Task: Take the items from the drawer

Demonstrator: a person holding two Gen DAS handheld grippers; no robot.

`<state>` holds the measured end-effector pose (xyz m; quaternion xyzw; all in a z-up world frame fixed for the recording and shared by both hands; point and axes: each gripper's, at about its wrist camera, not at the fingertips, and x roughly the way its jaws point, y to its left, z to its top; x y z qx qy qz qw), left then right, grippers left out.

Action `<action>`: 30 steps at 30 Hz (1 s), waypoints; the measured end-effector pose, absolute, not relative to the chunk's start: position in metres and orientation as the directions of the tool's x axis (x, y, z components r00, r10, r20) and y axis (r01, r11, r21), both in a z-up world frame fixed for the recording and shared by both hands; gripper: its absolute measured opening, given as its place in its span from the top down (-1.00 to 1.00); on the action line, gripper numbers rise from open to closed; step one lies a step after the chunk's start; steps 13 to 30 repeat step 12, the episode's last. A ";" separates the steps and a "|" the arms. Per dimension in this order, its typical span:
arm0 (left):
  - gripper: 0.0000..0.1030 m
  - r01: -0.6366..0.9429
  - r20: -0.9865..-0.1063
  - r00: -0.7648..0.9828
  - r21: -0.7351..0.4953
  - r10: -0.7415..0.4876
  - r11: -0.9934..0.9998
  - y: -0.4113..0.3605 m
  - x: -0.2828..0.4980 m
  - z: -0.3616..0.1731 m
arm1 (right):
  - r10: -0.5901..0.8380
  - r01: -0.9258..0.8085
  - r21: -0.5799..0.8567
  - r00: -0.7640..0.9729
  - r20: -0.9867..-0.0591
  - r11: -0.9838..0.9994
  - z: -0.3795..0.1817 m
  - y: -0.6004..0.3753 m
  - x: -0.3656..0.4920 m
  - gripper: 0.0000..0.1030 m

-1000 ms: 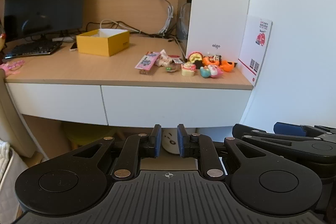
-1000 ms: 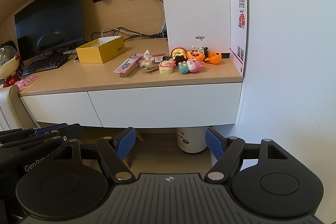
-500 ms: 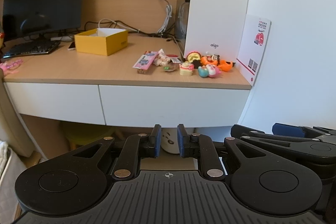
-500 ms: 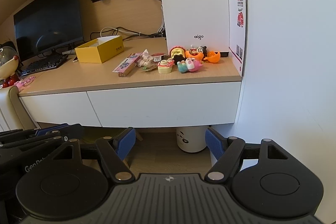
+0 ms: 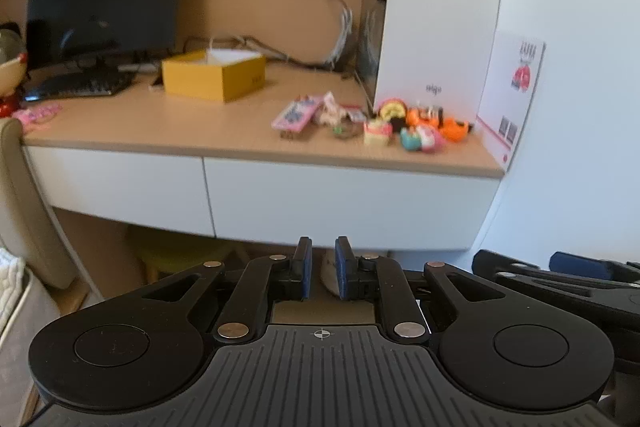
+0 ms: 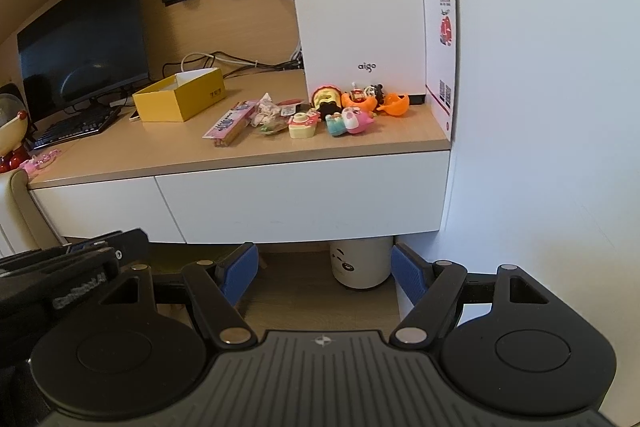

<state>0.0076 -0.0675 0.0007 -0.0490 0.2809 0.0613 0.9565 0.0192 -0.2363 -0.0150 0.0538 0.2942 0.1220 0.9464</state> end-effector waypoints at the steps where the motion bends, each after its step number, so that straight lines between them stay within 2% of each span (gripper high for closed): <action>1: 0.70 -0.128 -0.552 0.831 -0.074 0.067 0.989 -0.066 0.012 -0.001 | 0.261 -0.196 0.176 0.796 -0.546 0.965 -0.017 -0.238 0.021 -0.44; 9: 0.70 -0.048 -0.570 0.821 -0.064 0.003 0.997 -0.058 0.039 -0.008 | 0.272 -0.162 0.234 0.768 -0.580 0.958 -0.034 -0.250 0.036 -0.47; 30: 0.71 -0.060 -0.560 0.828 -0.060 0.016 0.996 -0.047 0.050 -0.007 | 0.245 -0.139 0.219 0.767 -0.593 0.966 -0.035 -0.249 0.042 -0.47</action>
